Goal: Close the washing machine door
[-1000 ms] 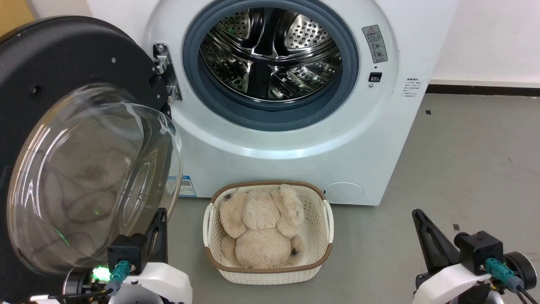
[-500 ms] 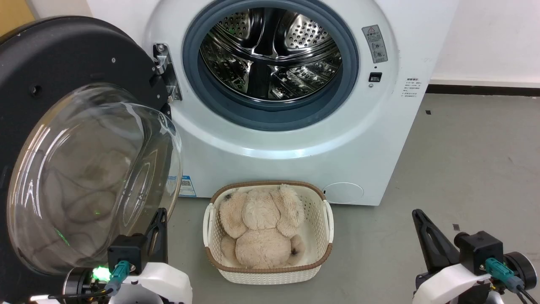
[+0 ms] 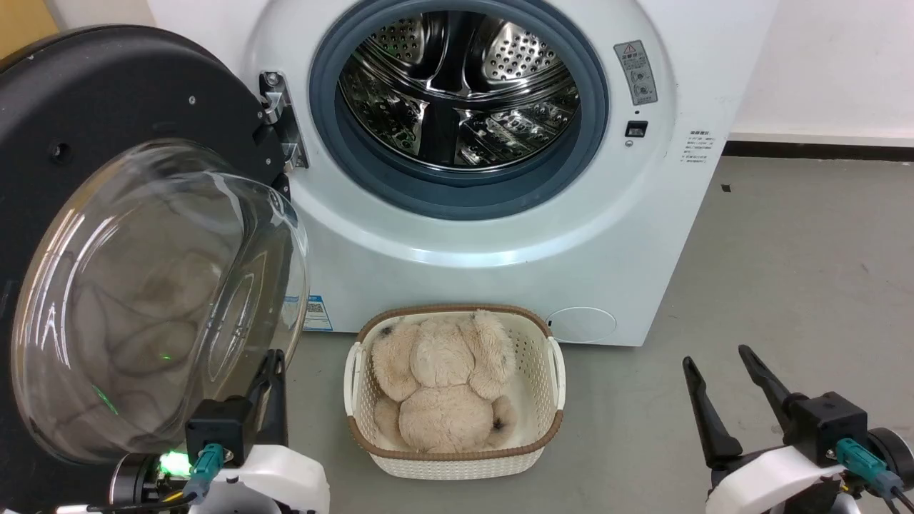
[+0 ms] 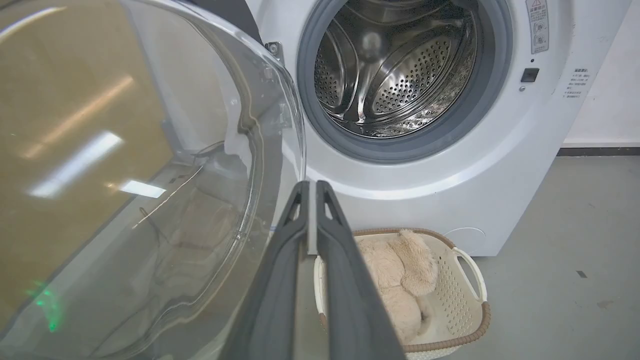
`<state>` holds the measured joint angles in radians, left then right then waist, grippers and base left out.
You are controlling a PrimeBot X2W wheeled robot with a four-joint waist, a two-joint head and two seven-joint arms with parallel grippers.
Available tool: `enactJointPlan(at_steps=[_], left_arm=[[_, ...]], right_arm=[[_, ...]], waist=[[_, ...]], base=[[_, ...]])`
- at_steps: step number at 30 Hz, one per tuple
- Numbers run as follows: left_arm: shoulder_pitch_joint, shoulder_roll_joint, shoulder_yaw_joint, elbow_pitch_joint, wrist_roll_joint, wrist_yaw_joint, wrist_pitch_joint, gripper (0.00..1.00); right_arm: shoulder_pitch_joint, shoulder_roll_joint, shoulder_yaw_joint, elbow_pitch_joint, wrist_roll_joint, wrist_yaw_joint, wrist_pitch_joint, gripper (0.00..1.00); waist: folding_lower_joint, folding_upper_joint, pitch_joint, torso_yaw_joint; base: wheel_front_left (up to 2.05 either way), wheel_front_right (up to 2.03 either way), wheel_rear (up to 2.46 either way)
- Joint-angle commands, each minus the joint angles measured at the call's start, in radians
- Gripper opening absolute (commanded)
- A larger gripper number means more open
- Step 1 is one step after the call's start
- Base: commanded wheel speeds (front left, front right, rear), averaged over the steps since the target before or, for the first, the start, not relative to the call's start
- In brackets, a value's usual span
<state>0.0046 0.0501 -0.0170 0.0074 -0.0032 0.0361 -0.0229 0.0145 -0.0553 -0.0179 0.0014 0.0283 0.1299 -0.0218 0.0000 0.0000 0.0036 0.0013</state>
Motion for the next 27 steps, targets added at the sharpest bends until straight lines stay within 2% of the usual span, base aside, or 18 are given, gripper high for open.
enactJointPlan(at_steps=[1,14,27], left_arm=[[-0.011,0.001,-0.003,0.001,-0.002,0.01,-0.012,0.0],[-0.065,0.013,-0.021,-0.027,-0.003,0.016,-0.037,0.0],[-0.179,0.041,-0.045,-0.102,0.003,0.01,-0.065,0.0]], right_arm=[[-0.003,0.001,-0.005,0.004,0.011,0.0,-0.014,1.0],[-0.006,0.001,-0.021,0.004,0.031,0.0,-0.039,1.0],[-0.009,0.002,-0.043,0.005,0.051,0.0,-0.066,1.0]], waist=[[0.0,0.0,0.0,0.001],[0.0,0.0,0.007,0.021],[0.0,0.0,0.019,0.075]], base=[[0.0,0.0,0.0],[0.0,0.0,0.0],[0.0,0.0,0.0]])
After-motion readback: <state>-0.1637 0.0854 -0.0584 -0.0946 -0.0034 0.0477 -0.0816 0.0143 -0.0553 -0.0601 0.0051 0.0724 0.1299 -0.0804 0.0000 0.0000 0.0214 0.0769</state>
